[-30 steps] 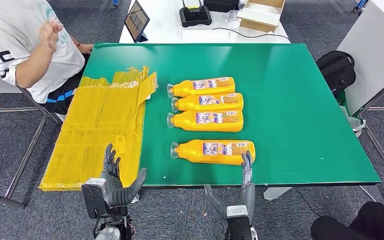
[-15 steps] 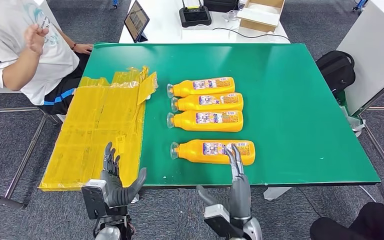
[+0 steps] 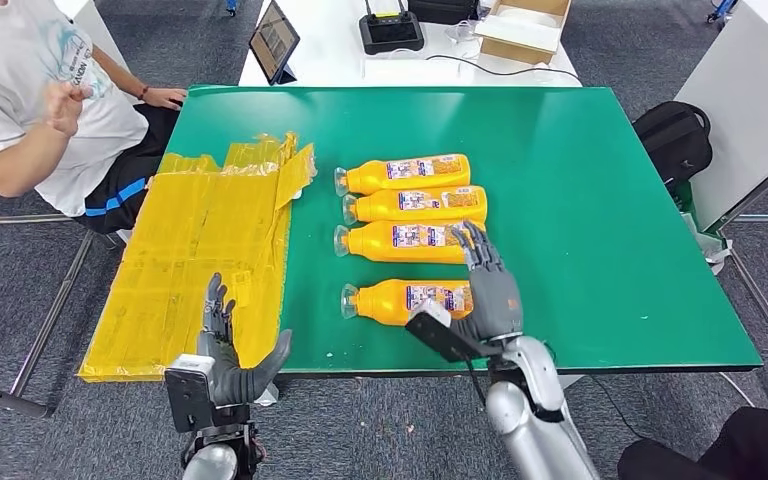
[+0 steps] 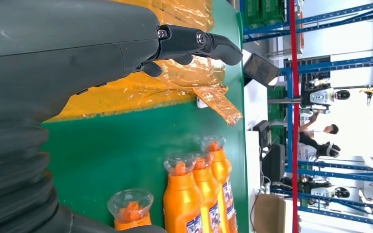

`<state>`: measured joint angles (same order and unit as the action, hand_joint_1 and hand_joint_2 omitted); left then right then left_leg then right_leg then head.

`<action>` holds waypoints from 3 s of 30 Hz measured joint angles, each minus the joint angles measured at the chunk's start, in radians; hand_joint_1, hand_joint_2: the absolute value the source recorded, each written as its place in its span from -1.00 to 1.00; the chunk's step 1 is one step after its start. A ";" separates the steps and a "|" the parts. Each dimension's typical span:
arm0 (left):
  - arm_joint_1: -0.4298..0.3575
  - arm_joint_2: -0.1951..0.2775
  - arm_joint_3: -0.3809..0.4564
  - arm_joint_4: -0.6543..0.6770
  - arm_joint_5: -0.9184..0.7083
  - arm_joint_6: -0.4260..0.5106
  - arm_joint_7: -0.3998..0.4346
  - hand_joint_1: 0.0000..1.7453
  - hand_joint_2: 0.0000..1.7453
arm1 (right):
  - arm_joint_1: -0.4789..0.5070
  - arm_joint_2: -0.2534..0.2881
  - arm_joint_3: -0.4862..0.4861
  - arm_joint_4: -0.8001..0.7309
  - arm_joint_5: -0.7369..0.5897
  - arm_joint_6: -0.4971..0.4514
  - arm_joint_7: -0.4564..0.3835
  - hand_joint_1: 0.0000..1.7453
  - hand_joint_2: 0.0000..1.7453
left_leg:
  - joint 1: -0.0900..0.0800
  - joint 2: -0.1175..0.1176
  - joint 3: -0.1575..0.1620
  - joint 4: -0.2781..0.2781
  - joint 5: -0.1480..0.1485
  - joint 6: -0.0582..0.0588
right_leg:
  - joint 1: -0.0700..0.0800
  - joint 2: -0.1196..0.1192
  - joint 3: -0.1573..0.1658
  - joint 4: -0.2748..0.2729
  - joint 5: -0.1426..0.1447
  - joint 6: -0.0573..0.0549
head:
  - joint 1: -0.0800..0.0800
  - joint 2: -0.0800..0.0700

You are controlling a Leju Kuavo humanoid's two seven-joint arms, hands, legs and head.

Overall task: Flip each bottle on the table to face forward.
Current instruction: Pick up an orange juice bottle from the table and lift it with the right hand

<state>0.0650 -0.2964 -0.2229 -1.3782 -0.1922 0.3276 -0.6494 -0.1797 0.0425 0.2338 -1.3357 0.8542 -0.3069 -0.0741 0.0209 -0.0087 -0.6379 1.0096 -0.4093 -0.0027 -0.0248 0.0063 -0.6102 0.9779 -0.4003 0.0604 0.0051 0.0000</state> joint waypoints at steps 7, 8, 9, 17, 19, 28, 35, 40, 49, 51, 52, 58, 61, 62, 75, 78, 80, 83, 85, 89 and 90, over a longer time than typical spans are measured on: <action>0.000 -0.001 0.016 0.000 -0.008 -0.020 0.010 -1.00 1.00 | -0.079 -0.029 0.010 0.096 0.015 0.115 0.081 -1.00 1.00 | 0.000 0.000 0.000 0.000 0.000 0.000 | 0.000 0.000 0.000 0.000 0.000 0.000 | 0.000 0.000; 0.000 -0.002 0.018 0.000 -0.012 -0.022 0.013 -1.00 1.00 | -0.087 -0.032 0.014 0.112 0.014 0.130 0.087 -1.00 1.00 | 0.000 0.000 0.000 0.000 0.000 0.000 | 0.000 0.000 0.000 0.000 0.000 0.000 | 0.000 0.000; -0.001 -0.002 0.020 0.000 -0.014 -0.025 0.016 -1.00 1.00 | -0.093 -0.035 0.020 0.128 0.013 0.143 0.093 -1.00 1.00 | 0.000 0.000 0.000 0.000 0.000 0.000 | 0.000 0.000 0.000 0.000 0.000 0.000 | 0.000 0.000; -0.001 -0.007 0.033 0.000 -0.018 -0.026 0.020 -1.00 1.00 | -0.115 -0.048 0.044 0.197 0.010 0.164 0.098 -1.00 1.00 | 0.000 0.000 0.000 0.000 0.000 0.000 | 0.000 0.000 0.000 0.000 0.000 0.000 | 0.000 0.000; -0.001 -0.008 0.036 0.000 -0.019 -0.026 0.021 -1.00 1.00 | -0.119 -0.050 0.048 0.206 0.006 0.177 0.102 -1.00 1.00 | 0.000 0.000 0.000 0.000 0.000 0.000 | 0.000 0.000 0.000 0.000 0.000 0.000 | 0.000 0.000; -0.016 -0.008 0.046 0.003 -0.026 -0.027 0.030 -1.00 1.00 | -0.147 -0.078 0.100 0.269 -0.099 0.288 0.075 -1.00 1.00 | 0.000 0.000 0.000 0.000 0.000 0.000 | 0.000 0.000 0.000 0.000 0.000 0.000 | 0.000 0.000; -0.022 -0.008 0.050 0.010 -0.023 -0.031 0.037 -1.00 1.00 | -0.167 -0.121 0.138 0.294 -0.134 0.304 0.094 -1.00 1.00 | 0.000 0.000 0.000 0.000 0.000 0.000 | 0.000 0.000 0.000 0.000 0.000 0.000 | 0.000 0.000; -0.022 -0.008 0.051 0.011 -0.023 -0.033 0.037 -1.00 1.00 | -0.171 -0.145 0.148 0.297 -0.136 0.305 0.104 -1.00 1.00 | 0.000 0.000 0.001 0.000 0.000 0.000 | 0.000 0.000 0.001 0.000 0.000 0.000 | 0.000 0.000; -0.022 -0.008 0.051 0.011 -0.023 -0.033 0.037 -1.00 1.00 | -0.173 -0.157 0.157 0.302 -0.136 0.306 0.105 -1.00 1.00 | 0.000 0.000 0.002 0.000 0.000 0.000 | 0.000 0.000 0.002 0.000 0.000 0.000 | 0.000 0.000; -0.022 -0.008 0.051 0.011 -0.023 -0.033 0.038 -1.00 1.00 | -0.174 -0.158 0.158 0.302 -0.136 0.306 0.106 -1.00 1.00 | 0.000 0.000 0.003 0.000 0.000 0.000 | 0.000 0.000 0.002 0.000 0.000 0.000 | 0.000 0.000; -0.022 -0.008 0.051 0.011 -0.022 -0.033 0.038 -1.00 1.00 | -0.175 -0.159 0.159 0.303 -0.136 0.306 0.107 -1.00 1.00 | 0.000 0.000 0.003 0.000 0.000 0.000 | 0.000 0.000 0.002 0.000 0.000 0.000 | 0.000 0.000; -0.023 -0.008 0.051 0.014 -0.016 -0.033 0.043 -1.00 1.00 | -0.177 -0.178 0.163 0.303 -0.137 0.319 0.133 -1.00 1.00 | 0.000 0.000 0.003 0.000 0.000 0.000 | 0.000 0.000 0.003 -0.001 0.000 0.000 | 0.000 0.000; -0.024 -0.008 0.051 0.022 -0.015 -0.035 0.046 -1.00 1.00 | -0.181 -0.198 0.164 0.305 -0.141 0.339 0.150 -0.59 1.00 | 0.000 0.000 0.004 0.000 0.000 0.000 | 0.000 0.000 0.003 -0.001 0.000 0.000 | 0.000 0.000; -0.025 -0.008 0.051 0.025 -0.014 -0.036 0.048 -1.00 1.00 | -0.183 -0.207 0.163 0.305 -0.146 0.348 0.154 -0.19 1.00 | 0.000 0.000 0.004 0.000 0.000 0.000 | 0.000 0.000 0.004 -0.001 0.000 0.000 | 0.000 0.000; -0.053 -0.008 0.051 0.088 0.007 -0.047 0.067 -1.00 1.00 | -0.242 -0.261 0.201 0.373 -0.204 0.442 0.159 1.00 1.00 | 0.000 0.000 0.006 0.000 0.000 0.000 | 0.001 0.000 0.005 -0.001 0.000 0.000 | 0.000 0.000; -0.056 -0.008 0.050 0.099 0.015 -0.050 0.071 -1.00 1.00 | -0.250 -0.271 0.211 0.386 -0.225 0.445 0.158 1.00 1.00 | 0.000 0.000 0.006 0.000 0.000 0.000 | 0.000 0.000 0.006 -0.001 0.000 0.000 | 0.000 0.000; -0.057 -0.008 0.050 0.104 0.021 -0.051 0.073 -1.00 1.00 | -0.254 -0.277 0.216 0.391 -0.238 0.445 0.157 1.00 1.00 | 0.000 0.000 0.006 0.000 0.000 0.000 | 0.000 0.000 0.006 -0.001 0.000 0.000 | 0.000 0.000; -0.058 -0.008 0.050 0.110 0.029 -0.049 0.073 -1.00 1.00 | -0.253 -0.280 0.219 0.394 -0.258 0.429 0.149 1.00 1.00 | 0.000 0.000 0.007 0.000 0.000 0.000 | 0.000 0.000 0.006 -0.001 0.000 0.000 | 0.000 0.000; -0.058 -0.008 0.050 0.111 0.033 -0.047 0.073 -1.00 1.00 | -0.246 -0.278 0.219 0.394 -0.269 0.404 0.137 1.00 1.00 | 0.000 0.000 0.007 0.000 0.000 0.000 | 0.000 0.000 0.006 -0.001 0.000 0.000 | 0.000 0.000; -0.058 -0.008 0.050 0.111 0.036 -0.046 0.073 -1.00 1.00 | -0.227 -0.273 0.215 0.385 -0.277 0.363 0.125 1.00 1.00 | 0.000 0.000 0.007 0.000 -0.001 0.000 | 0.001 0.000 0.006 -0.001 0.000 0.000 | 0.000 0.000; -0.058 -0.008 0.050 0.111 0.036 -0.046 0.073 -1.00 1.00 | -0.224 -0.272 0.214 0.384 -0.277 0.360 0.124 1.00 1.00 | 0.000 0.000 0.007 0.000 -0.001 0.000 | 0.001 0.000 0.006 -0.001 0.000 0.000 | 0.000 0.000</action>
<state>0.0071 -0.3044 -0.1725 -1.2673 -0.1557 0.2814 -0.5764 -0.4037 -0.2297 0.4481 -0.9520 0.5772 0.0529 0.0502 0.0213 -0.0086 -0.6313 1.0098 -0.4099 -0.0026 -0.0240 0.0065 -0.6040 0.9772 -0.4005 0.0603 0.0050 0.0000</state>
